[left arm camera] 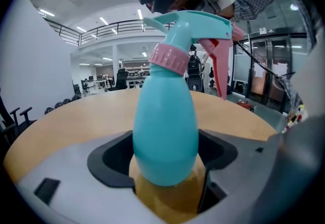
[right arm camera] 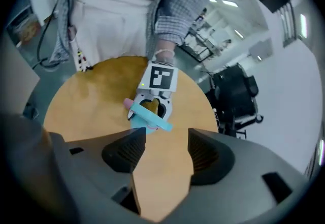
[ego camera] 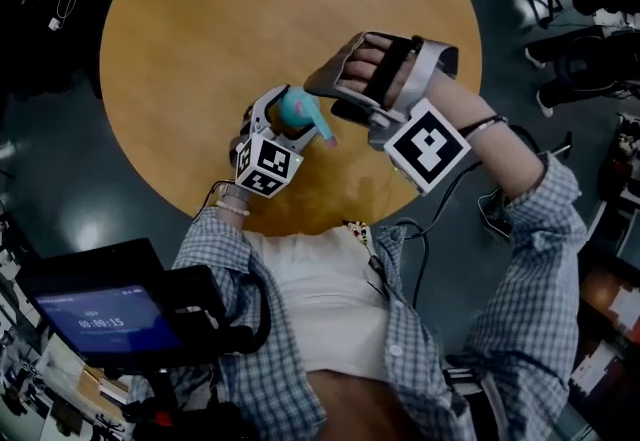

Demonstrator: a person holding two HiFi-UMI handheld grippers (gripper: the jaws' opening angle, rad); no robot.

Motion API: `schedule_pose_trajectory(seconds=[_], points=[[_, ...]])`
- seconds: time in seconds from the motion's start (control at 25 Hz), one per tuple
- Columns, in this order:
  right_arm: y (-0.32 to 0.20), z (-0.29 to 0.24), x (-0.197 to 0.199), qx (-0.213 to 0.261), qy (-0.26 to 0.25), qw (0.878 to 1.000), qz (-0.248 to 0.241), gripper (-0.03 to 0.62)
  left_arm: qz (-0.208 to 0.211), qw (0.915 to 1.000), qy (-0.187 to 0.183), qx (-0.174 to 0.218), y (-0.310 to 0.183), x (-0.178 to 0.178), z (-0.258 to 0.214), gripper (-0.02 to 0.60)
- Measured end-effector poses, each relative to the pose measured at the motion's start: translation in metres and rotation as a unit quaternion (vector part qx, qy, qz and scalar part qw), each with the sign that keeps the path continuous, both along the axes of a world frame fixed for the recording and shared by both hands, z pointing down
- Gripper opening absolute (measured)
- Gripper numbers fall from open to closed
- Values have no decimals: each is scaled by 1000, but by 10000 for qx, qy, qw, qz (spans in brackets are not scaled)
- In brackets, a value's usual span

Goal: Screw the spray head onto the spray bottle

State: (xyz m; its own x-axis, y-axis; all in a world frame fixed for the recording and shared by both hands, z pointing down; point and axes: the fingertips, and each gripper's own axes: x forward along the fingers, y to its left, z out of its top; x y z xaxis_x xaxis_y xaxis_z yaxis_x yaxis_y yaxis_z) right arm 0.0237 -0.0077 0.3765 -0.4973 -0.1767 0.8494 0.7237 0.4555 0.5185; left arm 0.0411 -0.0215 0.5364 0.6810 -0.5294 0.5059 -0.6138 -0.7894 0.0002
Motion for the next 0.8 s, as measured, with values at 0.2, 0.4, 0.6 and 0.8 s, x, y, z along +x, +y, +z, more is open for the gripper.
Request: schedule_pose_trajectory(seconds=[0.2,0.4,0.6,0.8], points=[[14,22,-12,141,717,9892,-1270,238,37,10000,-7,-10,0,2,-1,394],[15,55,-9,228,1231,9727,-1954,236,57,10000,-9,-17,0,4,0,394],[12,68,-6,121,1364,9679,-2109,127,98,9999,-19,-23,1,5,0,394],[11,69,0,-926,1630,9732,-1334,121,151,9999,-27,4,2,7,-1,394]])
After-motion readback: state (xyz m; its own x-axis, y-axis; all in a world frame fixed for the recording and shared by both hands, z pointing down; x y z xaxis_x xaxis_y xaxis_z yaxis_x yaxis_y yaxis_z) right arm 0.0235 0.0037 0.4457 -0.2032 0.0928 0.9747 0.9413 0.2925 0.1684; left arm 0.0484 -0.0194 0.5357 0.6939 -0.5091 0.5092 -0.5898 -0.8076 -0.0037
